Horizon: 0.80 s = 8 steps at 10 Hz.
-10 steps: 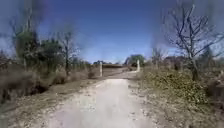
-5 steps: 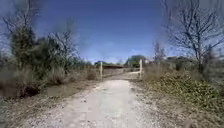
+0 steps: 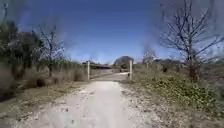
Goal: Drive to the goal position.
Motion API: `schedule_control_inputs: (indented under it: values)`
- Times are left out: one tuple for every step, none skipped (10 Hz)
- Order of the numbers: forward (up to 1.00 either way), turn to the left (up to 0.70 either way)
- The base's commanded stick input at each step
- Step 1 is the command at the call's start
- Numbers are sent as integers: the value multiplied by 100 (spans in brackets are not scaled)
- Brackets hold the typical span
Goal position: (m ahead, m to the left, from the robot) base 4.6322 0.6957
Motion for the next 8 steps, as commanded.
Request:
schedule_control_inputs:
  values:
    - [70,0]
    - [70,0]
    - [70,0]
    - [70,0]
    - [70,0]
    - [70,0]
    - [70,0]
    - [70,0]
